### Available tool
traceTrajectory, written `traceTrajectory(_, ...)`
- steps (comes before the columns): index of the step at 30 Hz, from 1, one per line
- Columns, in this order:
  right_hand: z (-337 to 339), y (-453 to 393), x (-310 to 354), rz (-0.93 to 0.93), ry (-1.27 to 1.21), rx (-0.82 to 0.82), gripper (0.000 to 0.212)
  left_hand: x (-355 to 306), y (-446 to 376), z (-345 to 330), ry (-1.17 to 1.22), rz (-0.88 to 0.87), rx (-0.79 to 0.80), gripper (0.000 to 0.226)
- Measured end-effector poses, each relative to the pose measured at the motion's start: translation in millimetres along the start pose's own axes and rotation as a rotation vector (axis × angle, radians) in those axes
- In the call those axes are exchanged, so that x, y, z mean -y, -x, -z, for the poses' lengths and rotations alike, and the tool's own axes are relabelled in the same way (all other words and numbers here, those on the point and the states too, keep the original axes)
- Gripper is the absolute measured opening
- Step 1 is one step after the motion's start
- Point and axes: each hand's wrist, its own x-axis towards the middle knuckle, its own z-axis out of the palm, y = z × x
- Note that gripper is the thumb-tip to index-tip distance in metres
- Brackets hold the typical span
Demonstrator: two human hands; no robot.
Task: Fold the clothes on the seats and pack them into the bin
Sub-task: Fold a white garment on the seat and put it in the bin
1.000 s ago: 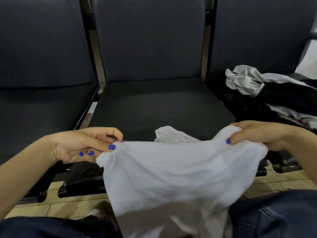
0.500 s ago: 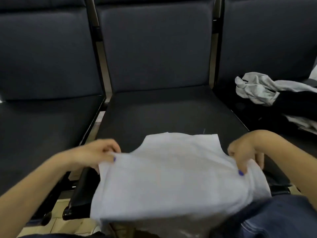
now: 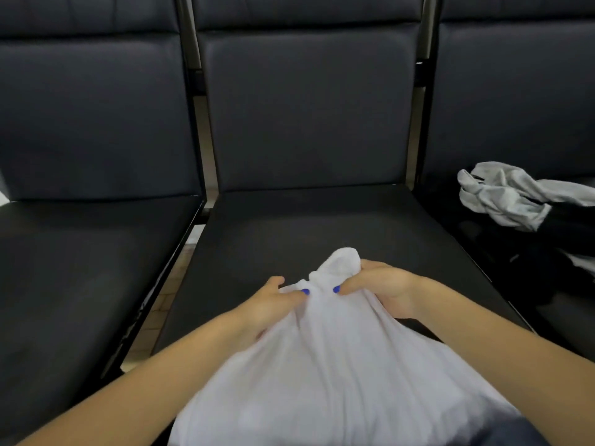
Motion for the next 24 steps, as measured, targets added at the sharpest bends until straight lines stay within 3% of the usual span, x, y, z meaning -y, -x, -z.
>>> traceTrajectory(2, -2.8, -3.6, 6.4, 0.105, -0.119, -0.006, 0.057, -5.4, -7.8, -6.9, 0.366, -0.002, 0.015, 0.072)
traceTrajectory(4, -1.0, -4.5, 13.9, 0.174, -0.198, -0.069, 0.058, -16.9, -19.3, -8.2, 0.593, -0.044, -0.014, 0.068)
traceTrajectory(9, 18.8, -6.7, 24.5, 0.292, -0.381, -0.225, 0.058, -48.5, -30.7, 5.1, 0.770, -0.163, -0.119, 0.056)
traceTrajectory(12, 29.9, -15.5, 17.3, 0.274, -0.309, -0.364, 0.049, -40.3, -38.5, 16.0, 0.706, -0.188, -0.224, 0.047)
traceTrajectory(15, 37.2, -26.9, 3.7, 0.161, 0.070, -0.496, 0.047, -24.1, -47.9, 22.2, 0.573, -0.157, -0.320, 0.049)
traceTrajectory(17, 41.7, -33.9, 1.3, 0.091, 0.129, -0.516, 0.046, -17.5, -55.1, 25.5, 0.559, -0.109, -0.354, 0.053)
traceTrajectory(19, 42.0, -38.1, 4.1, 0.048, 0.179, -0.514, 0.032, -14.5, -62.8, 26.9, 0.499, -0.093, -0.374, 0.056)
traceTrajectory(21, 42.1, -44.1, 8.0, 0.022, 0.291, -0.511, 0.025, -10.8, -71.6, 25.2, 0.307, -0.111, -0.419, 0.060)
traceTrajectory(24, 42.9, -56.2, 16.0, -0.010, 0.382, -0.536, 0.033, -10.0, -79.4, 18.2, -0.091, -0.163, -0.485, 0.057)
